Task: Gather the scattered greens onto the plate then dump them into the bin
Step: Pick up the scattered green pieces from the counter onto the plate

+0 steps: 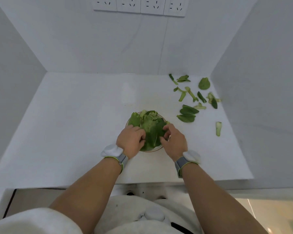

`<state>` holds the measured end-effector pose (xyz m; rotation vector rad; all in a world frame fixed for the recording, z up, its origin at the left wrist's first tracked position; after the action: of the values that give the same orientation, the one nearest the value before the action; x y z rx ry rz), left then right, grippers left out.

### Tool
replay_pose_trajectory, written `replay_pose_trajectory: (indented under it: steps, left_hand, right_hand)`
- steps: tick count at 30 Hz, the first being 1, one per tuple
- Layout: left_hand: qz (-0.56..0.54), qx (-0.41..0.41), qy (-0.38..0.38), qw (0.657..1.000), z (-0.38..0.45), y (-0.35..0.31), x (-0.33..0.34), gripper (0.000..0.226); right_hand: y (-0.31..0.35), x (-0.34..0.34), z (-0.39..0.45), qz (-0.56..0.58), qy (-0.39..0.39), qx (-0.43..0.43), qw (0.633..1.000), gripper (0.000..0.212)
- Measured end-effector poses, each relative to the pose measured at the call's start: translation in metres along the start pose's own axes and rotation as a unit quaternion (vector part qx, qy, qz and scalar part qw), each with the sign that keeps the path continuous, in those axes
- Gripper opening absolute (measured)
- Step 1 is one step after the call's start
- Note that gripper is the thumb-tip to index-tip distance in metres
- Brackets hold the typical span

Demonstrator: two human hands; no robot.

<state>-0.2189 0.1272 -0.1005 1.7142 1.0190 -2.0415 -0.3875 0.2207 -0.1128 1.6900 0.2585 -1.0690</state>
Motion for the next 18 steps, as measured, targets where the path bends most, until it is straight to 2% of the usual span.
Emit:
replay_pose_trajectory:
  steps: [3, 9, 18]
  left_hand:
    - [-0.035, 0.013, -0.037, 0.999, 0.002, -0.004, -0.002, 0.016]
    - [-0.078, 0.017, -0.101, 0.992, 0.014, -0.019, -0.009, 0.014]
    - [-0.104, 0.077, -0.070, 0.989, 0.046, -0.064, -0.003, 0.014]
  right_hand:
    - [-0.001, 0.001, -0.004, 0.017, -0.033, 0.008, 0.999, 0.032]
    - [-0.015, -0.002, -0.008, 0.044, -0.090, 0.043, 0.994, 0.012]
    - [-0.072, -0.035, -0.015, 0.076, -0.191, 0.200, 0.958, 0.007]
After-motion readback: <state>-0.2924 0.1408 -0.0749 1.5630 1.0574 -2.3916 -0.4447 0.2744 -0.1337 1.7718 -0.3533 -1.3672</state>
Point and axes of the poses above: each hand's wrist, its own z-axis towards the middle knuckle, its own x-axis out of the palm, y = z × x, the point moved 2 cm from there along z, towards the middle knuckle, and after that the axes turned 1 degree about z, right-handed, at the moved point
